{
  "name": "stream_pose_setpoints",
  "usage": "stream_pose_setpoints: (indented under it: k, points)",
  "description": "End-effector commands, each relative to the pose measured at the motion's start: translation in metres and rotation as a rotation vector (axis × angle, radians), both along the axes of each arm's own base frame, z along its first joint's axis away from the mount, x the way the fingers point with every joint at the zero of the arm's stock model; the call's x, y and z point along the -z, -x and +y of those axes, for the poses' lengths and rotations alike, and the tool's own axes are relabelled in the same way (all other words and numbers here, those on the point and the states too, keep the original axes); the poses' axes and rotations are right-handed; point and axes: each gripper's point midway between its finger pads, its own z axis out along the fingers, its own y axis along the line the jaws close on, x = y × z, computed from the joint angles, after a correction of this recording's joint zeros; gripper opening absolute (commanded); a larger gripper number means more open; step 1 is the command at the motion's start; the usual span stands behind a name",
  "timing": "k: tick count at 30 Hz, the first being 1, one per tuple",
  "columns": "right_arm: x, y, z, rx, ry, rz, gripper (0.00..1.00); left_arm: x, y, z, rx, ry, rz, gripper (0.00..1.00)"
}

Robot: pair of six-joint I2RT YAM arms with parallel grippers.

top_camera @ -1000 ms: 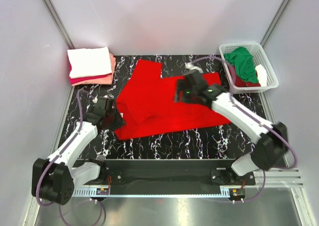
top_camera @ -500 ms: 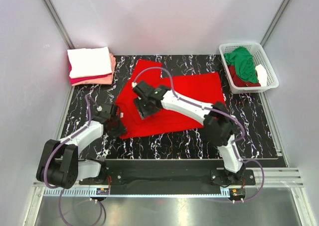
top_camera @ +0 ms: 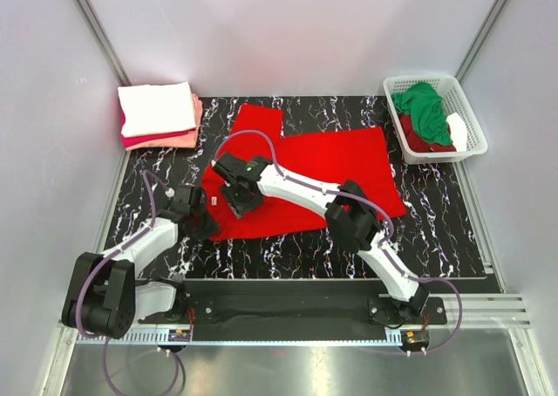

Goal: Fold and stack the t-shirts
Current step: Fold the tshirt

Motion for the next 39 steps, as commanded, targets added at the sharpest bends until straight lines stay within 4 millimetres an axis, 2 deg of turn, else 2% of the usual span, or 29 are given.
stream_pose_setpoints:
  k: [1,6,12,16,25,31,35,38,39]
  points:
    - [-0.006,0.005,0.012,-0.044,-0.013,-0.005,0.52,0.018,0.029,0.018,-0.029,-0.08,0.125,0.18]
    - [0.005,0.006,0.015,-0.05,-0.001,0.002,0.52,0.011,0.034,0.009,-0.021,-0.023,0.134,0.17]
    - [0.018,0.0,0.019,-0.049,0.01,-0.007,0.51,0.012,0.043,0.01,-0.035,-0.012,0.145,0.17]
    - [0.021,-0.004,0.023,-0.045,0.01,-0.013,0.5,0.011,0.045,0.01,-0.033,-0.012,0.147,0.17]
    - [0.012,-0.016,0.026,-0.02,0.007,-0.067,0.46,0.011,0.046,0.012,-0.032,-0.026,0.148,0.17]
    - [0.026,-0.011,0.024,-0.021,0.023,-0.038,0.45,0.012,0.047,0.013,-0.032,-0.028,0.149,0.17]
    - [0.031,-0.011,0.021,-0.023,0.037,-0.04,0.39,0.012,0.047,0.012,-0.031,-0.027,0.149,0.17]
    - [0.035,-0.01,0.022,-0.029,0.041,-0.037,0.28,0.013,0.048,0.013,-0.03,-0.029,0.15,0.17]
    - [0.035,-0.012,0.021,-0.028,0.042,-0.039,0.19,0.012,0.047,0.013,-0.029,-0.03,0.148,0.17]
